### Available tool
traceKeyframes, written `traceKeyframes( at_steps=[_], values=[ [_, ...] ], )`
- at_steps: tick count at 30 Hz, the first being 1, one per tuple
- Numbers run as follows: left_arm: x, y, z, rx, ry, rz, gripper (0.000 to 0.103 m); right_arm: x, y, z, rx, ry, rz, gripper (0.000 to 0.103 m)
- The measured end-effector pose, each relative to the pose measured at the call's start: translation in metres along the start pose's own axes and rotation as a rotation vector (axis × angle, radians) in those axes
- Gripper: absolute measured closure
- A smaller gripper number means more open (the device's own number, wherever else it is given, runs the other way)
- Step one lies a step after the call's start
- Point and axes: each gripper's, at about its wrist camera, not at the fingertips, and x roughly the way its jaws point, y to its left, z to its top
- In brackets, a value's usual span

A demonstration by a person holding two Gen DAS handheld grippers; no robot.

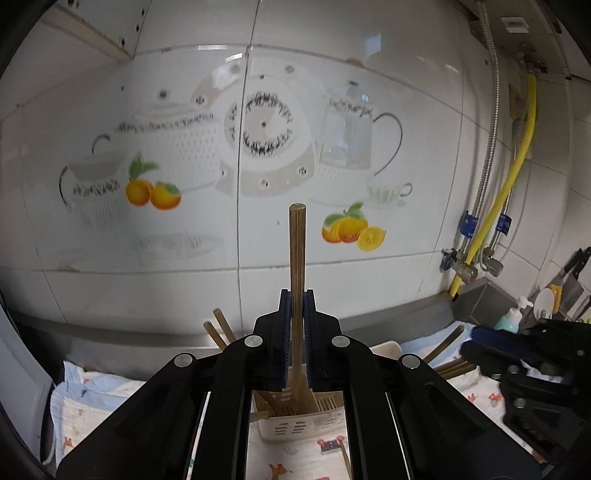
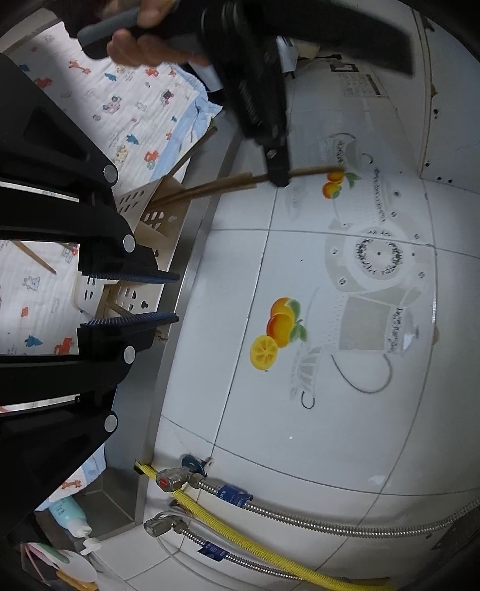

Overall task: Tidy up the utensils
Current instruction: 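Open the left tool over the holder while the right tool releases its chopstick inside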

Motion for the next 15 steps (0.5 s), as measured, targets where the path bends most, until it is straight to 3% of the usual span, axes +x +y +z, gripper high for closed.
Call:
traceKeyframes(
  at_steps=[8,15],
  values=[
    [0.012,0.004,-0.011,-0.008,0.053,-0.009,0.097,-0.021,0.011,-0.015,0.003,-0.026,0.028,0.082],
    [0.001,0.004,-0.011,-0.01,0.037,-0.017,0.095,-0.037,0.018,-0.035,0.028,-0.03,0.051,0.08]
  ],
)
